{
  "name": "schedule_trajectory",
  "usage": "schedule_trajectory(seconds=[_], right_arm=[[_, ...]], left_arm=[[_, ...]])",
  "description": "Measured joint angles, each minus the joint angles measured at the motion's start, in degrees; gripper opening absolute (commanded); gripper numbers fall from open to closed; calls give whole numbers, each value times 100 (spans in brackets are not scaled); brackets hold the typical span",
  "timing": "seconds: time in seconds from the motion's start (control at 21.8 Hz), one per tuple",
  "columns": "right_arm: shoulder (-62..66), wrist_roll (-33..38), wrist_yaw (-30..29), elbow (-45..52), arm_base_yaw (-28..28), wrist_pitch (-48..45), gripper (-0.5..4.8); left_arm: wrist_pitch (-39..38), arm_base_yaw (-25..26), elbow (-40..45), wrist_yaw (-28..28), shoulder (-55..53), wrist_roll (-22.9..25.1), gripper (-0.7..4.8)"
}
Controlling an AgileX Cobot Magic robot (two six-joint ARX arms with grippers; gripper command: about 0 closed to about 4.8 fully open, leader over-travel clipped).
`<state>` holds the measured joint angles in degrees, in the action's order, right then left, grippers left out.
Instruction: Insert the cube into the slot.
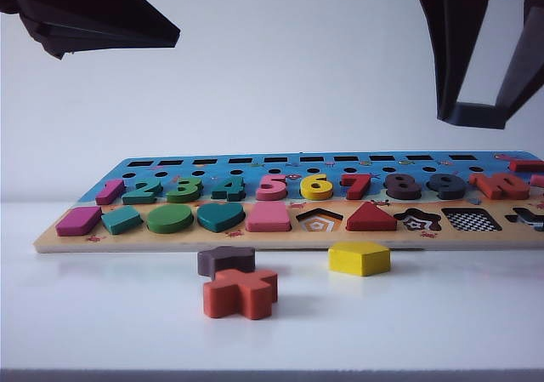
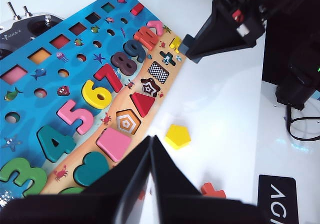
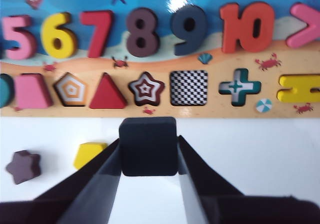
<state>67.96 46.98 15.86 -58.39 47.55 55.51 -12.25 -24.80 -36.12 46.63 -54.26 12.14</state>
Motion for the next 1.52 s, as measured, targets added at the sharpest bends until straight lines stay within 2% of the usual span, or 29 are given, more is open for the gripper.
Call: schedule_trajectory(seconds=[0.28, 0.74, 1.52], right_arm=[[0, -55, -61, 269, -116, -361, 17], [192, -461, -238, 522, -708, -621, 15], [767, -822, -278, 645, -872, -1296, 3]], left_arm=[[149, -2, 0, 0, -155, 0, 10], [485, 0, 0, 2, -393, -2, 10], [691, 0, -2, 0, -494, -11, 10]])
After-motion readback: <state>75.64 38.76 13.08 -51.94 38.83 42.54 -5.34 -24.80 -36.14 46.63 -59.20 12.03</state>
